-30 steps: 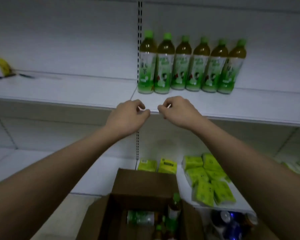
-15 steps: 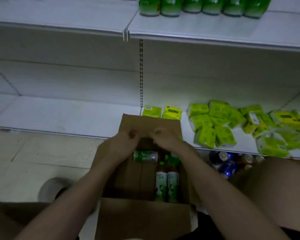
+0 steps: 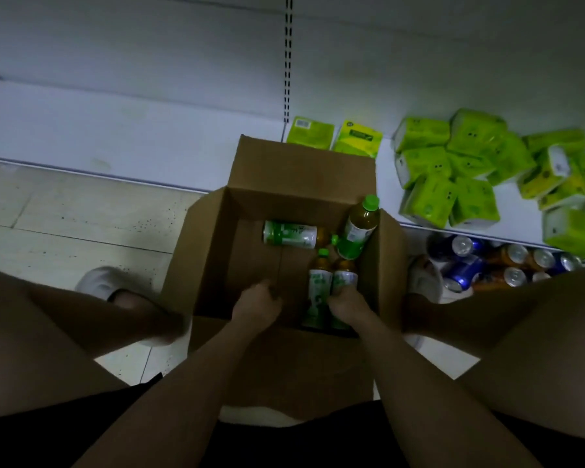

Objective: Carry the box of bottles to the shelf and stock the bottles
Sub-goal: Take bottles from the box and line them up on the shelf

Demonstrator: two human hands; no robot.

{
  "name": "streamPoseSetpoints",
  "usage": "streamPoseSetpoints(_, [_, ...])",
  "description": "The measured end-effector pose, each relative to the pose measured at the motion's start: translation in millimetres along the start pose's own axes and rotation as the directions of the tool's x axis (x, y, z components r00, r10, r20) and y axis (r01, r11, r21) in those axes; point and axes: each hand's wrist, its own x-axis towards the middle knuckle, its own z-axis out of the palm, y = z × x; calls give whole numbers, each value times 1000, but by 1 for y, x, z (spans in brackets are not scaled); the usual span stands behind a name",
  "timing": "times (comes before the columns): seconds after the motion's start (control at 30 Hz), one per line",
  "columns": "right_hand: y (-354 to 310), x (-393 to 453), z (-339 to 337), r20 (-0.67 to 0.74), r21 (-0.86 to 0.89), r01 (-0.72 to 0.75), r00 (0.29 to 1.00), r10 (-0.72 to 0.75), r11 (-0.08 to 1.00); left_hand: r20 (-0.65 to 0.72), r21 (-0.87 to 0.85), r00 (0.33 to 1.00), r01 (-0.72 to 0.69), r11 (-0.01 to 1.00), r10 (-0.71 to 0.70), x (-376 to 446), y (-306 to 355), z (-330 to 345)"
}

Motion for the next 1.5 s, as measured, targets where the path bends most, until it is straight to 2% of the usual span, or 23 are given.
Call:
streamPoseSetpoints(0.17, [9, 27, 13, -39, 74, -39, 998, 42, 997, 99, -51, 994, 38, 998, -33, 26, 11, 22])
streamPoseSetpoints(0.33, [27, 53, 28, -133, 106, -53, 989, 67, 993, 208, -122, 978, -4, 993, 30, 56, 28, 59])
streamPoseSetpoints(0.43, [37, 64, 32, -110, 124, -51, 992, 65, 991, 215, -202, 975, -13, 979, 57, 75, 36, 80])
streamPoseSetpoints(0.57, [38, 75, 35, -92, 337, -99, 986, 137, 936, 188, -277, 981, 14, 961, 40, 94, 38, 101])
streamPoseSetpoints(0.7, [33, 79, 39, -107, 278, -122, 982, 157, 953, 174, -328, 985, 64, 943, -6, 104, 33, 111])
streamPoseSetpoints(0.8, [31, 80, 36, -28, 264, -160, 984, 174, 951, 178, -248, 982, 108, 963, -65, 114, 24, 113])
streamPoseSetpoints(0.83, [31, 82, 36, -24, 283, -167, 983, 181, 944, 189, -287, 980, 117, 951, -64, 117, 21, 112])
streamPoseSetpoints(0.97, [31, 85, 41, -61, 417, -191, 970, 237, 889, 181, -259, 983, 76, 963, -29, 129, 12, 106])
streamPoseSetpoints(1.07, [34, 90, 39, -16, 496, -278, 944, 329, 823, 259, -196, 966, 48, 979, 4, 137, 11, 102])
streamPoseSetpoints(1.17, [38, 97, 35, 48, 536, -273, 955, 294, 799, 358, -109, 933, 57, 992, -14, 146, 11, 95])
streamPoseSetpoints(1.27, [38, 105, 34, 109, 595, -313, 944, 311, 740, 389, 20, 918, 77, 997, -79, 156, 5, 86])
streamPoseSetpoints(1.37, [37, 108, 36, 113, 615, -354, 924, 366, 704, 400, 24, 906, 144, 989, -142, 163, 1, 80])
streamPoseSetpoints(1.5, [37, 112, 35, 168, 614, -400, 908, 383, 680, 436, 5, 891, 133, 991, -122, 164, -2, 79])
